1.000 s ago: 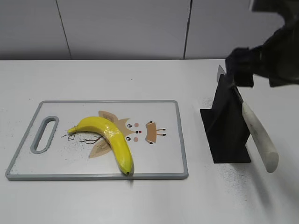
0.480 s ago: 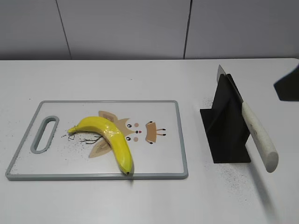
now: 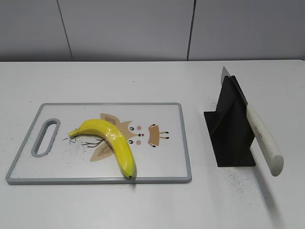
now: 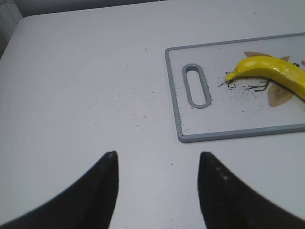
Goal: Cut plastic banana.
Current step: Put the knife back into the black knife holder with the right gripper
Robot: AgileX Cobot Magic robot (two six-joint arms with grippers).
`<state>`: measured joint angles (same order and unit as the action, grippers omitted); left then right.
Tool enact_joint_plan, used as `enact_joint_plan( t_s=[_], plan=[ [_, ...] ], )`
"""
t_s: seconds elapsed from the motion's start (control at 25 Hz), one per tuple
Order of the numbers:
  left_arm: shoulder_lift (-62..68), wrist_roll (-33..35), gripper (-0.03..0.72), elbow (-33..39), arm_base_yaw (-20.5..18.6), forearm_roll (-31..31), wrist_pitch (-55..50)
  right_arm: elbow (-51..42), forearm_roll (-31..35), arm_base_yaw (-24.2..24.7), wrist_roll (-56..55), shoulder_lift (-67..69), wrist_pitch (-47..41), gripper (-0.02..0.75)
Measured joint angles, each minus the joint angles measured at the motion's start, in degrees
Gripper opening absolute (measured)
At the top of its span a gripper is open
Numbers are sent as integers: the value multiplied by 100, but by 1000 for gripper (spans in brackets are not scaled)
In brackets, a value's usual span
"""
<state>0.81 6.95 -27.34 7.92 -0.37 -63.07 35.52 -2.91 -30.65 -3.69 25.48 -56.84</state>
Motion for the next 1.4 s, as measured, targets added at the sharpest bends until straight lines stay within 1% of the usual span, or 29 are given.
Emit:
enact_joint_plan(
  t_s=[0.2,0.32,0.56,0.68,1.04,1.16,1.28,1.4],
  plan=[
    [0,0,493,0,0,0,0,-455,449,0,292,-1025,-110,585],
    [0,0,492,0,0,0,0,-651,544,0,453,-1519,-261,585],
    [0,0,492,0,0,-5,0,-683,616,0,521,-2274,-292,585],
    [0,0,492,0,0,-10,0,-683,632,0,525,-2534,-292,585],
    [0,0,472,0,0,-17,5,-683,700,39,525,-2579,-292,585],
    [0,0,472,0,0,-17,5,-683,704,323,525,-2579,-292,585],
    [0,0,472,0,0,-17,5,-683,704,858,525,-2579,-292,585],
    [0,0,469,0,-6,-17,5,-683,704,1511,525,-2579,-292,585]
  ],
)
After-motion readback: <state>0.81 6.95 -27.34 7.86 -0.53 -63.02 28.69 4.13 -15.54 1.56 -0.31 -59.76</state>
